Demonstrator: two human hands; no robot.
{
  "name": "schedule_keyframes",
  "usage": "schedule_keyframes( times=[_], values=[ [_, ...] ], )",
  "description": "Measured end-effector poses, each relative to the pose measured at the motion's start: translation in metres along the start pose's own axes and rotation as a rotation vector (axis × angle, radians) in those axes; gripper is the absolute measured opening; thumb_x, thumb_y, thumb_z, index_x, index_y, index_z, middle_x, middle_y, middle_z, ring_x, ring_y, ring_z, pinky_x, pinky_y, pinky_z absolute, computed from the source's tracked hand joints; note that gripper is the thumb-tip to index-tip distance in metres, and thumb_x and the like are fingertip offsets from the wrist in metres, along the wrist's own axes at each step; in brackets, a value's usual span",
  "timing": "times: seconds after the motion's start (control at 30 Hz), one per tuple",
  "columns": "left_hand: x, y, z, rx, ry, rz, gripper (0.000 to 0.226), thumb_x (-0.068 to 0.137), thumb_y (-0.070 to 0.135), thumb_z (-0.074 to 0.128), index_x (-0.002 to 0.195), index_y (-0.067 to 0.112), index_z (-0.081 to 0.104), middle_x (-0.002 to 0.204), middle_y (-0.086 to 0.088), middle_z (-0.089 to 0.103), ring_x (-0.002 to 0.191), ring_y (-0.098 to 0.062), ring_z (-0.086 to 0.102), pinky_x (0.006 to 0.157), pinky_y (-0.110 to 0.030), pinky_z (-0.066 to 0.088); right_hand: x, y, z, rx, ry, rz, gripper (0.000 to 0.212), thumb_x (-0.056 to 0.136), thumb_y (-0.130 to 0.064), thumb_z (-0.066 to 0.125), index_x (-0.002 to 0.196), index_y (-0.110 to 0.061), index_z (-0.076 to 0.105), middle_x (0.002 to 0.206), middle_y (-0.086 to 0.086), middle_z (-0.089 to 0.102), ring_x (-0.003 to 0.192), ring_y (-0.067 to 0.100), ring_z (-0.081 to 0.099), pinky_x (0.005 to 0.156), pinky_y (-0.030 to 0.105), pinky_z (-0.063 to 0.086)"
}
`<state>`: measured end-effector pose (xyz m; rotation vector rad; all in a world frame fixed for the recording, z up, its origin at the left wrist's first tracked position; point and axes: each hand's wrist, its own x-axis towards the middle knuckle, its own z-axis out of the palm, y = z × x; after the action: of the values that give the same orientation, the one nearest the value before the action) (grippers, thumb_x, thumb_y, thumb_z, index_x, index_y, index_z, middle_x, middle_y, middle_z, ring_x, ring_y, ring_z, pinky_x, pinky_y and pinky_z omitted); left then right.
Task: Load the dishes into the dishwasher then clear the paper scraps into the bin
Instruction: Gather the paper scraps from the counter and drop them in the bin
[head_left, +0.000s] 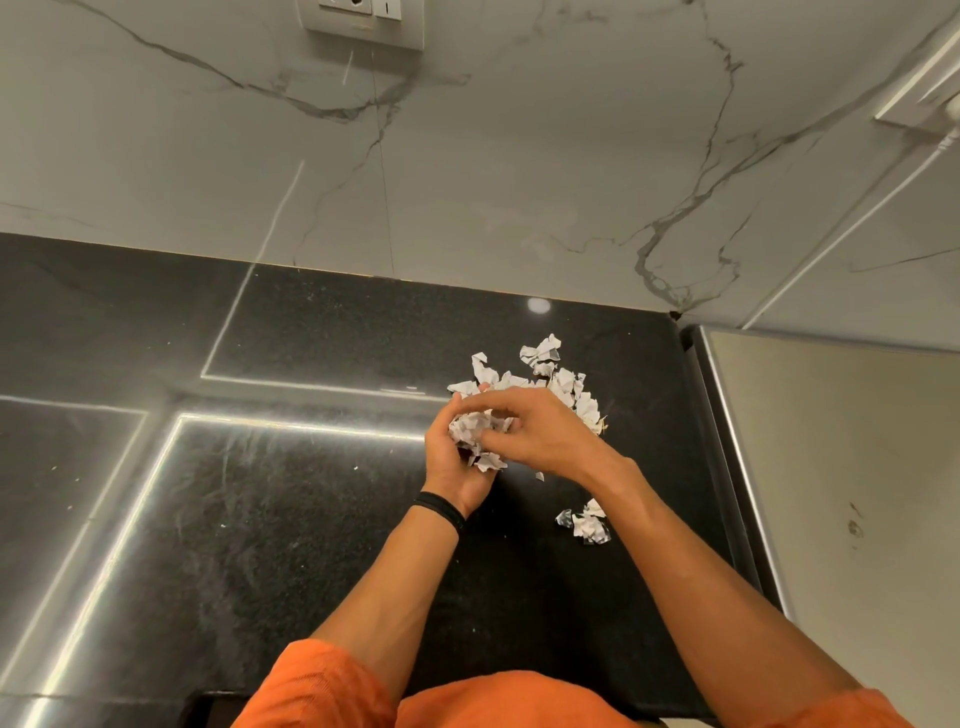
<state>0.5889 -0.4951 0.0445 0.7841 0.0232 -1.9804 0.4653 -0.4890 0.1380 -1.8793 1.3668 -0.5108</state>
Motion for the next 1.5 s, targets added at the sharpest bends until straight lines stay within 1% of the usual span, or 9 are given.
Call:
schedule_keyframes(
  times=[0.1,0.2,0.4,0.6,0.87,1.13,1.23,1.33,1.5],
  values=[
    [0.001,0.004,-0.002,-0.039,0.004,0.016,0.050,0.097,0.039,0.057,0.136,0.009,0.061,0.131,-0.016,0.064,0.114,-0.030,0.065,0.104,-0.044,0.047,0.001,0.003,-0.005,0.188,0.158,0.051,0.035,0.092,-0.004,0.062,0.116,-0.025,0.076,0.113,-0.016,0.073,0.110,-0.004,0.064,0.097,0.016,0.050],
    [0.002,0.014,-0.010,-0.143,0.003,0.025,0.049,0.097,0.035,0.058,0.138,0.010,0.058,0.138,-0.018,0.061,0.130,-0.033,0.057,0.115,-0.047,0.040,0.009,0.024,-0.004,0.105,0.326,0.139,0.029,0.096,-0.004,0.061,0.111,-0.024,0.075,0.106,-0.015,0.074,0.103,-0.002,0.066,0.096,0.026,0.054],
    [0.002,0.044,-0.028,-0.186,0.037,0.114,0.049,0.088,0.033,0.063,0.130,0.009,0.064,0.134,-0.015,0.062,0.129,-0.031,0.058,0.110,-0.045,0.045,0.017,0.046,0.024,-0.304,0.008,0.184,0.042,0.093,-0.020,0.071,0.134,-0.024,0.064,0.132,-0.001,0.065,0.120,0.017,0.060,0.104,0.035,0.047],
    [0.002,0.053,-0.033,-0.213,0.072,0.146,0.050,0.095,0.035,0.058,0.138,0.009,0.059,0.131,-0.015,0.065,0.121,-0.032,0.063,0.113,-0.046,0.043,0.011,0.056,0.050,-0.491,0.063,-0.008,0.024,0.095,-0.011,0.063,0.117,-0.015,0.073,0.123,0.002,0.066,0.113,0.020,0.059,0.099,0.032,0.045],
    [0.003,0.039,-0.027,-0.177,0.056,0.116,0.049,0.099,0.039,0.055,0.137,0.009,0.060,0.138,-0.017,0.061,0.123,-0.032,0.062,0.110,-0.046,0.045,0.017,0.027,0.036,0.090,0.393,0.090,0.026,0.094,-0.024,0.072,0.119,-0.026,0.071,0.116,-0.015,0.070,0.104,0.000,0.064,0.089,0.022,0.055],
    [0.002,0.034,-0.021,-0.080,0.033,0.049,0.058,0.098,0.044,0.055,0.144,0.009,0.053,0.139,-0.018,0.058,0.128,-0.033,0.057,0.116,-0.048,0.038,0.031,0.003,0.025,0.050,0.186,0.021,0.032,0.092,-0.035,0.073,0.125,-0.032,0.072,0.119,-0.020,0.068,0.112,-0.006,0.055,0.093,0.015,0.042],
    [0.001,0.040,-0.020,-0.155,0.020,0.061,0.050,0.100,0.041,0.053,0.139,0.010,0.058,0.140,-0.017,0.060,0.121,-0.033,0.062,0.107,-0.047,0.048,0.040,0.012,0.018,0.194,0.324,0.077,0.018,0.097,-0.028,0.067,0.113,-0.029,0.076,0.110,-0.020,0.072,0.105,-0.007,0.062,0.092,0.019,0.050],
    [-0.001,0.048,-0.024,-0.190,0.003,0.086,0.052,0.100,0.037,0.055,0.144,0.010,0.055,0.144,-0.016,0.057,0.124,-0.033,0.062,0.105,-0.048,0.050,0.057,0.036,0.012,0.059,0.351,0.180,0.024,0.097,-0.018,0.066,0.120,-0.024,0.072,0.113,-0.012,0.071,0.105,0.001,0.064,0.097,0.031,0.054],
    [-0.001,0.063,-0.033,-0.220,-0.008,0.119,0.052,0.100,0.038,0.054,0.144,0.009,0.054,0.146,-0.016,0.055,0.135,-0.032,0.053,0.102,-0.047,0.053,0.085,0.057,0.018,-0.417,0.053,0.180,0.063,0.091,-0.039,0.073,0.147,-0.026,0.050,0.147,0.001,0.055,0.134,0.023,0.050,0.112,0.041,0.040]
  ],
)
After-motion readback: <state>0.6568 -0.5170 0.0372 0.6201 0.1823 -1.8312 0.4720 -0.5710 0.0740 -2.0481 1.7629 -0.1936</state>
